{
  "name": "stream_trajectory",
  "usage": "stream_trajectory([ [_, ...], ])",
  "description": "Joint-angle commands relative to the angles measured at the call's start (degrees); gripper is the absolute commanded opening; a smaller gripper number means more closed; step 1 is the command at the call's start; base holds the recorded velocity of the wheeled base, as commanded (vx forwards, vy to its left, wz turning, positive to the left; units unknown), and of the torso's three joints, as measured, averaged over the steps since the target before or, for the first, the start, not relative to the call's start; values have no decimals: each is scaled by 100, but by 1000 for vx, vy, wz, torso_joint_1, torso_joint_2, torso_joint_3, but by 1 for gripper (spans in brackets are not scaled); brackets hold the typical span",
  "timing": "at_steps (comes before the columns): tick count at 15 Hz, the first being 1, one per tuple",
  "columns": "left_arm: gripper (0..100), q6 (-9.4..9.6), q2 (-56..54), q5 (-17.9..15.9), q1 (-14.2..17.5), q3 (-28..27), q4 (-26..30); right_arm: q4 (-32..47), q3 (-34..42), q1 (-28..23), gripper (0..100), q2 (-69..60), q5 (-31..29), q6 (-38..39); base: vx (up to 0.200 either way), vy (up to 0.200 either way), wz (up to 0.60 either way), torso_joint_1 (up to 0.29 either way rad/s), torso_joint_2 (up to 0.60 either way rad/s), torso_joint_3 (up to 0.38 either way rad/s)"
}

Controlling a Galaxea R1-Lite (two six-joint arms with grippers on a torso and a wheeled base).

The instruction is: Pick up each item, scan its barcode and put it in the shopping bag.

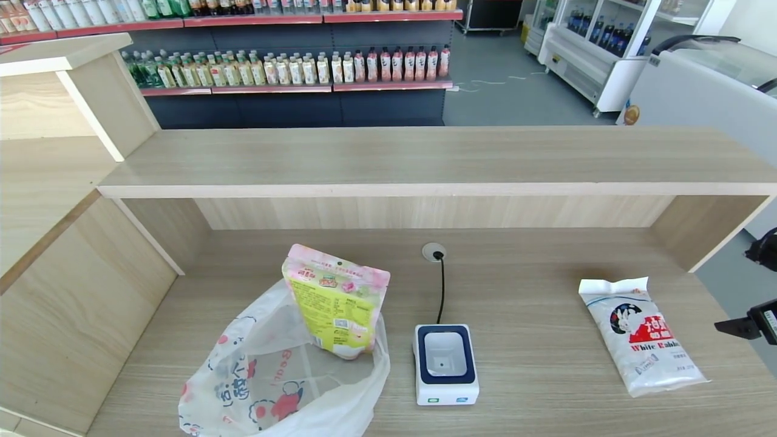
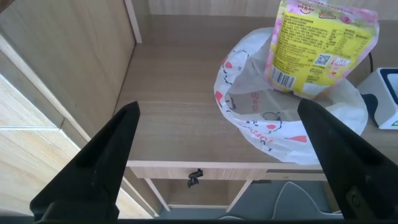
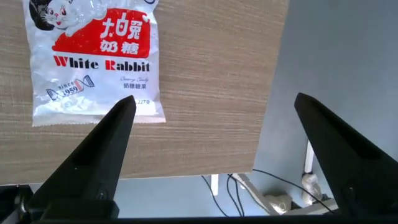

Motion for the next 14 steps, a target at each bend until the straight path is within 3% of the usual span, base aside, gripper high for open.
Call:
stream_trajectory([
  [1,100,-2,-2,0,2,0,0,-133,-37,-45,100,457,281,19,0,0,0,0,0,0],
  [5,100,-2,-2,0,2,0,0,-186,-54,-54,100,791,1142,256,0,0,0,0,0,0],
  [10,100,-2,-2,0,2,0,0,-441,-353,-10,100,1266,1221,283,0,0,0,0,0,0],
  [14,100,-2,-2,0,2,0,0,-432,-529,236,100,1398,1432,1030,0,0,0,0,0,0],
])
